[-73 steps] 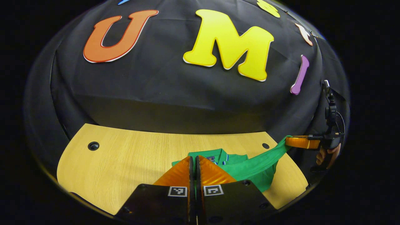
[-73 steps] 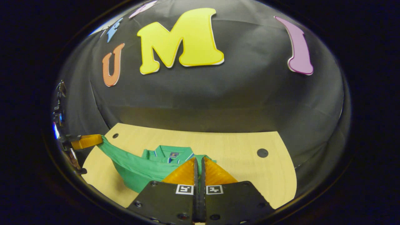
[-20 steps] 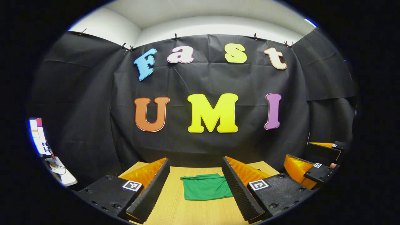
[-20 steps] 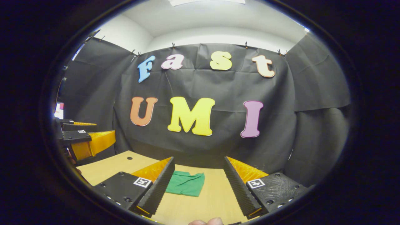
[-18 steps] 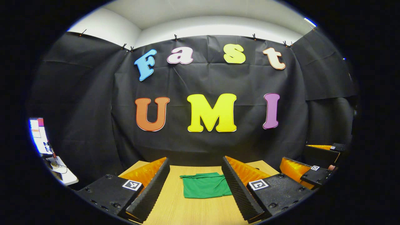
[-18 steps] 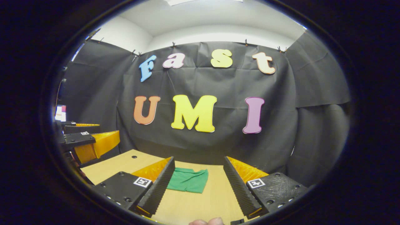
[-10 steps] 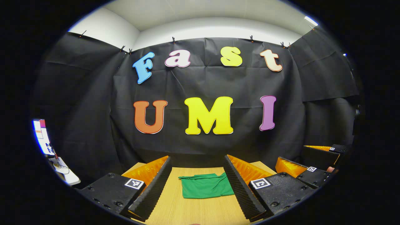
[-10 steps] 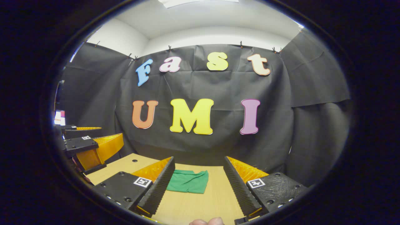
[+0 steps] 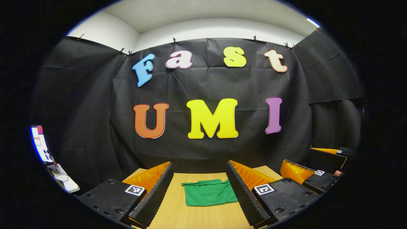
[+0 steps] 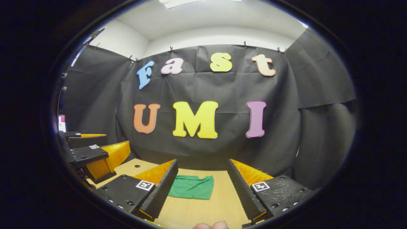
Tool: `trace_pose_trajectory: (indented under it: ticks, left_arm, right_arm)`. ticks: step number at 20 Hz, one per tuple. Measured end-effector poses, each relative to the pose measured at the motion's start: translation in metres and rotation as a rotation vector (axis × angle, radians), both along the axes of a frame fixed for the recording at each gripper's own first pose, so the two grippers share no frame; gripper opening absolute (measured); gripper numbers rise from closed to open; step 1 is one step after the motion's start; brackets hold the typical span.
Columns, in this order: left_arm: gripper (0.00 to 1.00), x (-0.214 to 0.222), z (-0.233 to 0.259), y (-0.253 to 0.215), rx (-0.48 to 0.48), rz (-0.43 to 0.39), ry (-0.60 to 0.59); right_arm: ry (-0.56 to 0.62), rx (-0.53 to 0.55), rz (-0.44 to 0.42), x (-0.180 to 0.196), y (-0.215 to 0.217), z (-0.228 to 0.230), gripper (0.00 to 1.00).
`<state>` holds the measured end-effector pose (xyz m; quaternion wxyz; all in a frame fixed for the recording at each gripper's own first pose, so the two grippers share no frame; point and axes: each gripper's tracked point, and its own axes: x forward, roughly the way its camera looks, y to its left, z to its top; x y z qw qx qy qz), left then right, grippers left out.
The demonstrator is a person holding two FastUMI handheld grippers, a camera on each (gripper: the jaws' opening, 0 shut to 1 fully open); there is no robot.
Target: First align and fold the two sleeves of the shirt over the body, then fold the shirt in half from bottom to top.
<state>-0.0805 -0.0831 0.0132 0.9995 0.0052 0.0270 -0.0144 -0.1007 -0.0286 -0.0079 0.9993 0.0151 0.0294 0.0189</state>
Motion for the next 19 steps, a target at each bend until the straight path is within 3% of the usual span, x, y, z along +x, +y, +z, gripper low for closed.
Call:
trace_pose_trajectory:
  ticks: [19]
  left_arm:
    - [1.00,0.004,-0.012,-0.002,-0.006,-0.024,0.025]
  right_arm:
    - [0.010,-0.004,-0.028,-0.001,-0.005,-0.004,0.97]
